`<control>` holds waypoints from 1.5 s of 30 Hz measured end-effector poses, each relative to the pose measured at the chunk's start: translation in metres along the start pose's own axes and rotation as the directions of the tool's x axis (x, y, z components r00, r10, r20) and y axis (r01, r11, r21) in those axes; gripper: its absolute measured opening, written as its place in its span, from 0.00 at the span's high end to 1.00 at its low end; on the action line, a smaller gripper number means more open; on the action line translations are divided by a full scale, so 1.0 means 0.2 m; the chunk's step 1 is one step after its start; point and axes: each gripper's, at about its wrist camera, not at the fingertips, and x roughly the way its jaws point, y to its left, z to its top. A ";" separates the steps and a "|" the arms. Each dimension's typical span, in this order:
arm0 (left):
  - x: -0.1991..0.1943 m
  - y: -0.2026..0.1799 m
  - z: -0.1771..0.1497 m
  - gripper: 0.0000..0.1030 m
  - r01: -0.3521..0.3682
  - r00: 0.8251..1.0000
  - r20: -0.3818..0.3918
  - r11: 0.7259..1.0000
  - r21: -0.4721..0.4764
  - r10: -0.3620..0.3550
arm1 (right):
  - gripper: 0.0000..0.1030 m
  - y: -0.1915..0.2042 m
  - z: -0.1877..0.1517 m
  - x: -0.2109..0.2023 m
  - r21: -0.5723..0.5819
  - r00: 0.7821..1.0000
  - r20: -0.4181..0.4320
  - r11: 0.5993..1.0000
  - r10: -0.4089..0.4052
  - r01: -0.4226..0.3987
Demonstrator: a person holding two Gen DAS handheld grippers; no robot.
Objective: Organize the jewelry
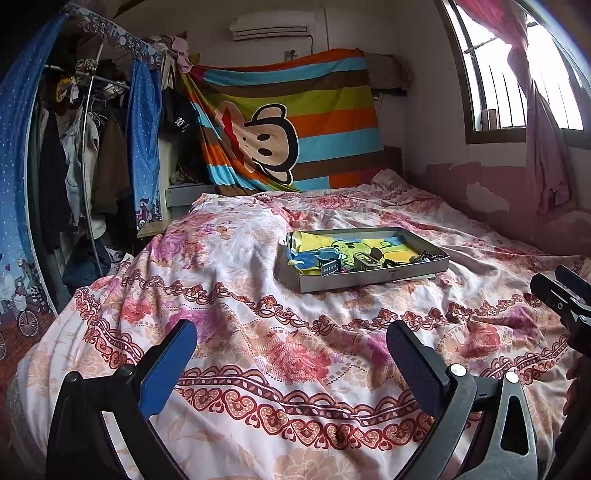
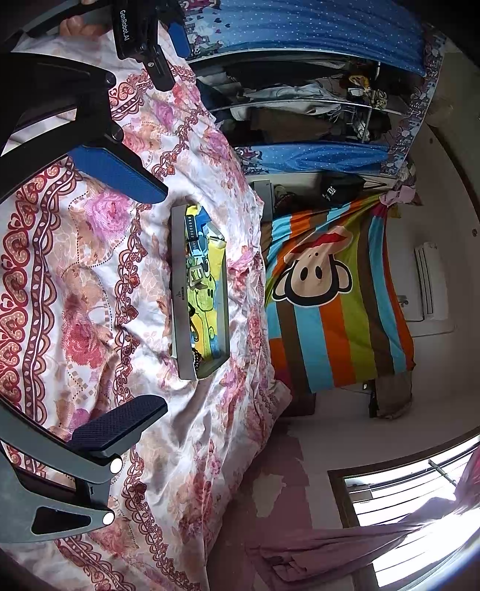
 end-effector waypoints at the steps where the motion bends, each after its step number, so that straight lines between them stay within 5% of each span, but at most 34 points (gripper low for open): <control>1: 0.00 0.00 0.00 0.00 0.002 1.000 0.001 1.000 0.000 -0.002 | 0.01 0.00 0.00 0.00 0.000 1.000 0.000 1.000 -0.001 0.001; 45: -0.01 0.00 -0.02 0.00 0.003 1.000 -0.004 1.000 0.008 -0.003 | 0.01 0.00 -0.05 0.01 -0.012 1.000 -0.014 1.000 0.006 -0.006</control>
